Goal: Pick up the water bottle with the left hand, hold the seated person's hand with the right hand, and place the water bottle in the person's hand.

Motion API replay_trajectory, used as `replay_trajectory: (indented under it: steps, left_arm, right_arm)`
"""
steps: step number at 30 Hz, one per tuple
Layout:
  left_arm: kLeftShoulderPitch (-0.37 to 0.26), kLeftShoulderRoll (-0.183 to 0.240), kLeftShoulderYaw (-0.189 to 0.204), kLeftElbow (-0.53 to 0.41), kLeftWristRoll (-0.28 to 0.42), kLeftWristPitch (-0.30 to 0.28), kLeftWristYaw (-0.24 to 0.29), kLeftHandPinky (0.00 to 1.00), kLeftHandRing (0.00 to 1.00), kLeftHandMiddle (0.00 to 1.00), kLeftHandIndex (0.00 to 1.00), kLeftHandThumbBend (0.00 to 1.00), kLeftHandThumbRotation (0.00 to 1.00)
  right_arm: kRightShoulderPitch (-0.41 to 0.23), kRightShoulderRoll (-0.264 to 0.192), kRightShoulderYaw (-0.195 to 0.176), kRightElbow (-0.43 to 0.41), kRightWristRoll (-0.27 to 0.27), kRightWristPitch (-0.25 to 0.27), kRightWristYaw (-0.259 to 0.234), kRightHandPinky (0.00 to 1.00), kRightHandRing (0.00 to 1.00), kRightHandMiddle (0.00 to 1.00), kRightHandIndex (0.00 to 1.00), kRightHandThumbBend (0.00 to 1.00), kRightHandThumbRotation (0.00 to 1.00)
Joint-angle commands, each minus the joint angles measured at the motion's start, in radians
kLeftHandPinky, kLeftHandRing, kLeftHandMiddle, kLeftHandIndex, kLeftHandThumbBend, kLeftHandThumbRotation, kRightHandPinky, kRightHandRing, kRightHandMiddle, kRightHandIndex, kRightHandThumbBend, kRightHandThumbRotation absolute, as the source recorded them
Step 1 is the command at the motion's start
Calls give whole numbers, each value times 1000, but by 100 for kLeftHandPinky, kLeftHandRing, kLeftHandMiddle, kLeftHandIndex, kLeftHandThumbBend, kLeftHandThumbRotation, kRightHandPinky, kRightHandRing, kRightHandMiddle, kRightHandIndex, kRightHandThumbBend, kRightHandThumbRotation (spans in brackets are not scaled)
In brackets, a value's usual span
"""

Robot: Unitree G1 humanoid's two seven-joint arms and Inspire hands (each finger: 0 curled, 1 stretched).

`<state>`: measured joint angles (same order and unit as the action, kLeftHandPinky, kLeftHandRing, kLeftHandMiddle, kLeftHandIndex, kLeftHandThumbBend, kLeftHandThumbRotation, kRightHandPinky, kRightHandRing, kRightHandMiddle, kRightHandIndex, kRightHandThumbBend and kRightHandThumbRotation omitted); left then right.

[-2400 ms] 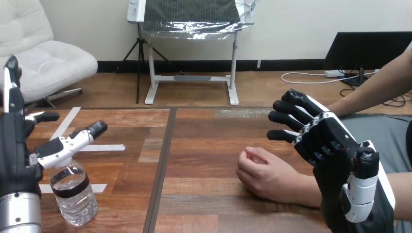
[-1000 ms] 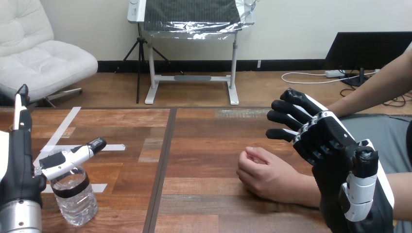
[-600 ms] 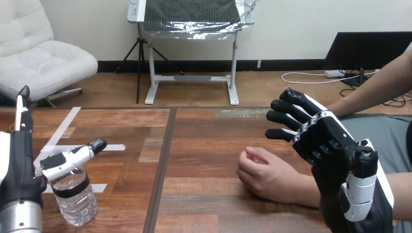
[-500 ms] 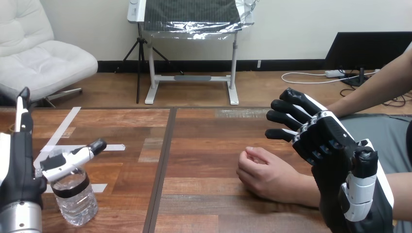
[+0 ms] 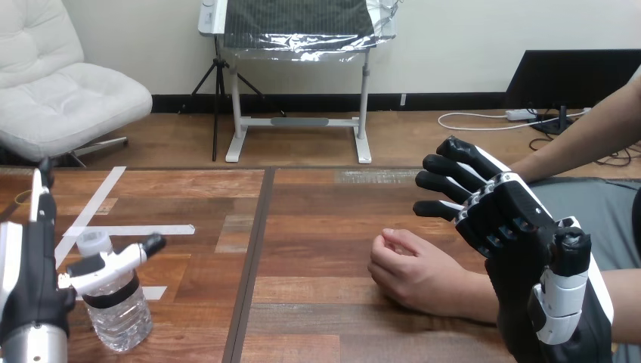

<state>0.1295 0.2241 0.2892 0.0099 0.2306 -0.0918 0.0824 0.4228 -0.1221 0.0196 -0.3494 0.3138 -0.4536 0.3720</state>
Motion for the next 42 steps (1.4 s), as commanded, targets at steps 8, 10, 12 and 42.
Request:
replay_trajectory:
  steps: [8, 10, 12, 42]
  left_arm:
    - [-103, 57, -15, 153, -21, -90, 3, 100, 100, 100, 100, 100, 12]
    - [-112, 60, -16, 179, -21, -99, 7, 100, 100, 100, 100, 100, 12]
    - [-118, 62, -18, 195, -22, -103, 11, 100, 100, 100, 100, 100, 12]
    - [-254, 91, -29, 530, -65, -188, 27, 100, 100, 100, 100, 97, 11]
  right_arm:
    - [-54, -5, -7, -22, 12, 4, 0, 71, 81, 82, 83, 81, 100]
    - [-54, -5, -7, -21, 11, 3, 1, 71, 81, 82, 83, 81, 100]
    - [-55, -5, -8, -20, 11, 2, 1, 71, 80, 82, 83, 81, 100]
    - [-59, -11, -16, -20, 17, -2, 11, 70, 80, 82, 82, 81, 100]
